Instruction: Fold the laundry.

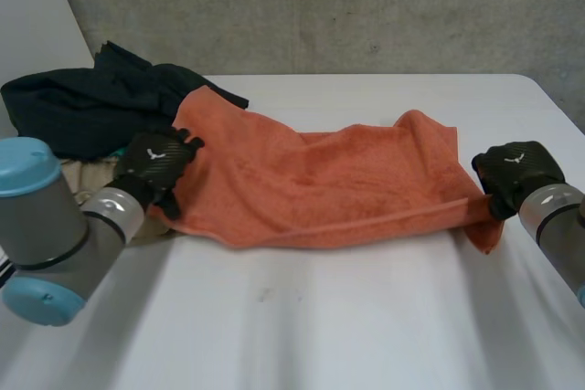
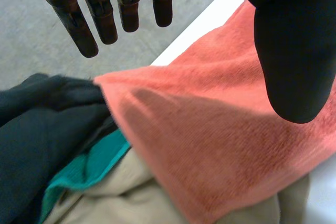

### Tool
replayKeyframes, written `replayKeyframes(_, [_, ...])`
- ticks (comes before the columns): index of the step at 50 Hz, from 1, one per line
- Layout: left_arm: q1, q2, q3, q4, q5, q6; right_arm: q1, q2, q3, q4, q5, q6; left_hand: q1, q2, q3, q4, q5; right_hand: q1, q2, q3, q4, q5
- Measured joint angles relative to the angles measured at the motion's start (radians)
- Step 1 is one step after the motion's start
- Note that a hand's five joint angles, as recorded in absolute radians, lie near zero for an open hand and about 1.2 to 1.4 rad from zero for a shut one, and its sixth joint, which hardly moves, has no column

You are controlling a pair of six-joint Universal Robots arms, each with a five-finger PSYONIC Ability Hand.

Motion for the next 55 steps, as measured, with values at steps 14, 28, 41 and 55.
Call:
replayKeyframes(14, [0.158,0.061,-0.097,-0.062,0.089,0.029,-0.025,0.023,0.004,-0.019,0.000,0.001,0.062,0.054,0.049,0.060,0.066,0.000,0.000,0.000,0.000,0.000])
replayKeyframes(28, [0.163,-0.095,0.037,-0.065,0.159,0.084,-0.024,0.025,0.016,-0.019,-0.003,0.001,0.194,0.187,0.186,0.195,0.199,0.000,0.000,0.000,0.000,0.000])
replayKeyframes(41, [0.110,-0.184,0.116,-0.065,0.157,0.080,-0.028,0.035,0.015,-0.025,-0.004,0.001,0.409,0.386,0.384,0.395,0.395,0.000,0.000,0.000,0.000,0.000])
replayKeyframes(55, [0.102,-0.043,0.132,-0.121,0.142,0.031,-0.031,0.002,-0.020,0.010,0.004,-0.028,0.915,0.949,0.942,0.958,0.925,0.000,0.000,0.000,0.000,0.000])
